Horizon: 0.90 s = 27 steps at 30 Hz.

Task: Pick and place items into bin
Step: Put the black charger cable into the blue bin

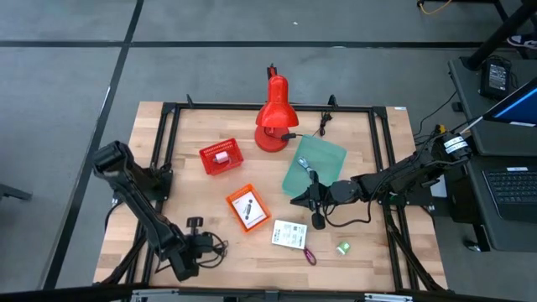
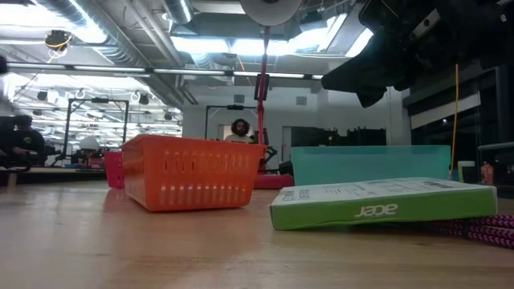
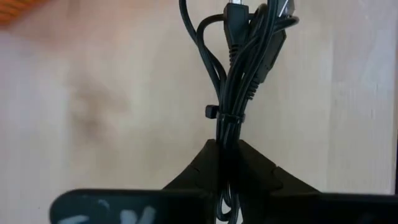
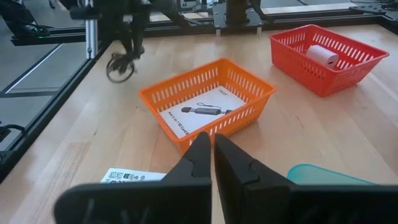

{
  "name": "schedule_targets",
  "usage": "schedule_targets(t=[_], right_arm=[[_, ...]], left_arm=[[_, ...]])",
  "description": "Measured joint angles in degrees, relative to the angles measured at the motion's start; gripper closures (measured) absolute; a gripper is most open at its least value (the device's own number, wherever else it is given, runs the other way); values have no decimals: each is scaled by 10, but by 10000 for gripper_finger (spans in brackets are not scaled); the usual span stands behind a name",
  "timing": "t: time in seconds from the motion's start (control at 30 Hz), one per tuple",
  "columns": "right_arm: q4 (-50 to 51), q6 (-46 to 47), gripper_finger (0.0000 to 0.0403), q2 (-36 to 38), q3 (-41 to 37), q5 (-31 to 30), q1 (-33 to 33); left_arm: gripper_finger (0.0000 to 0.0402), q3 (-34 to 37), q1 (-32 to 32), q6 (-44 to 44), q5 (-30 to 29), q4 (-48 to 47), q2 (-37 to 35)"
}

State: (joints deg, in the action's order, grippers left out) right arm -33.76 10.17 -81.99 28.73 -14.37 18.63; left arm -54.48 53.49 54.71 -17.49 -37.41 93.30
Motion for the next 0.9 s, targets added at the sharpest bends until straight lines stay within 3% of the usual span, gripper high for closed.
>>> schedule_targets(t=[0.13,0.23,0.5,0.7,0.9], right_arm=[[0,0,399,0,0,0,0],[0,0,399,0,0,0,0],[0,0,399,0,0,0,0],[0,-1,399,0,0,0,0],[-3,-1,399,0,0,0,0]], left_arm=[[377,0,0,0,-16,-65,-60],[377,-1,0,-15,-60,-86,-110],[377,-2,-9,-154,-188,-86,-220],[377,7,-41,-254,-200,-30,-243],[377,69,-93,-404,-129,132,-247]])
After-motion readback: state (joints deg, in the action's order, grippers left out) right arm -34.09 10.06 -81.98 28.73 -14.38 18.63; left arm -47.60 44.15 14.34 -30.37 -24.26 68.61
